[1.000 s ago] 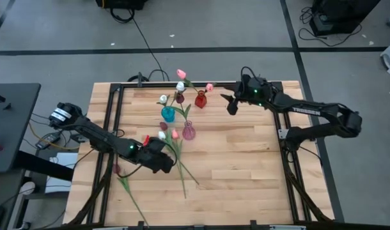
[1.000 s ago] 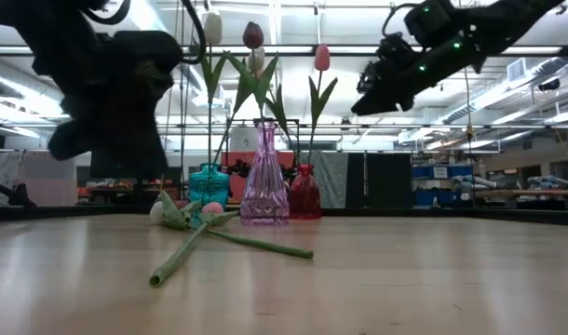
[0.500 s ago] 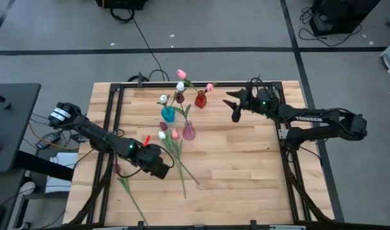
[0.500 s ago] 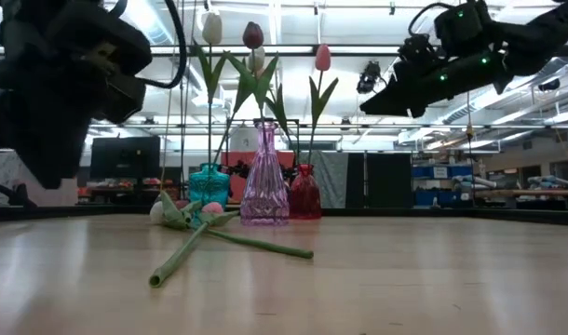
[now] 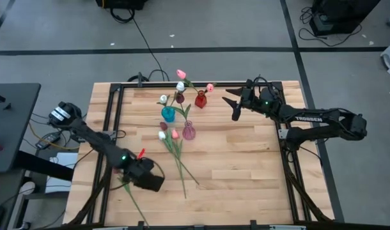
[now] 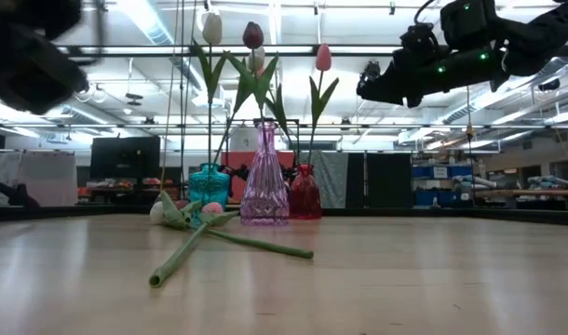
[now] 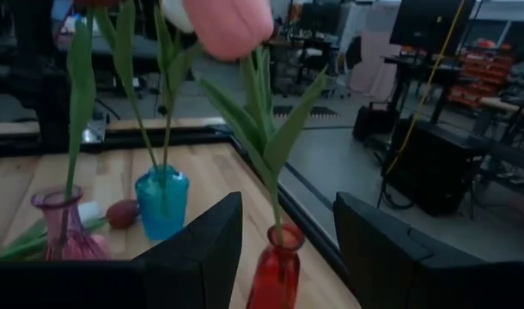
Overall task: Sort flowers into vase by color
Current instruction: Put the bottom dark red flower into the pink vase
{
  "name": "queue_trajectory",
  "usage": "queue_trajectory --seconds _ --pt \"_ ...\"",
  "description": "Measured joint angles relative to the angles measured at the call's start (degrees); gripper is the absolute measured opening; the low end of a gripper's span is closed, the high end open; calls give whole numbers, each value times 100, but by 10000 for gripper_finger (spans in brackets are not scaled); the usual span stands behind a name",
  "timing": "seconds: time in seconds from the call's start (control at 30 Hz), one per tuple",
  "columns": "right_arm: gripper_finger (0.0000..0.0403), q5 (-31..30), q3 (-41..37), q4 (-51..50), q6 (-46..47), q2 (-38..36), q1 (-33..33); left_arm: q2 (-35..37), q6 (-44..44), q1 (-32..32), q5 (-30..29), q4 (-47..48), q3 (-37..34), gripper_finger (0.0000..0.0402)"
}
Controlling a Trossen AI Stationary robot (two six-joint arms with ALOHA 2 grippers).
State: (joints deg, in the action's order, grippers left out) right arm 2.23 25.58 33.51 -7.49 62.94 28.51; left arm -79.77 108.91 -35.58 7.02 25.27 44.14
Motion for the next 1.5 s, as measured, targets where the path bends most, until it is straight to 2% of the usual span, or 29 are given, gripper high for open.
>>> queue_trajectory --seconds 0.17,0.33,0.5,0.6,0.8,1.03,1.27,1.5 --pt "194 153 2 254 131 0 0 0 1107 -735 -402 -94 0 105" --pt "194 232 2 335 133 0 -23 -2 2178 -1203 -587 5 0 105" --pt "194 235 2 438 41 4 -72 -189 2228 -1262 -641 -35 0 105" --pt "194 234 2 458 -8 4 -81 -404 2202 -1251 -598 -375 -2 105" --pt "194 235 4 634 -52 7 -81 -730 1747 -1443 17 -1041 0 105" --pt "194 235 4 686 -38 7 -86 -955 2327 -1708 -81 -1374 -3 106" --pt "194 235 4 724 -24 40 -129 -1347 2340 -1773 -108 -2416 -5 106" --pt "194 235 7 853 -22 170 -129 -1452 2346 -1774 40 -2250 -7 106"
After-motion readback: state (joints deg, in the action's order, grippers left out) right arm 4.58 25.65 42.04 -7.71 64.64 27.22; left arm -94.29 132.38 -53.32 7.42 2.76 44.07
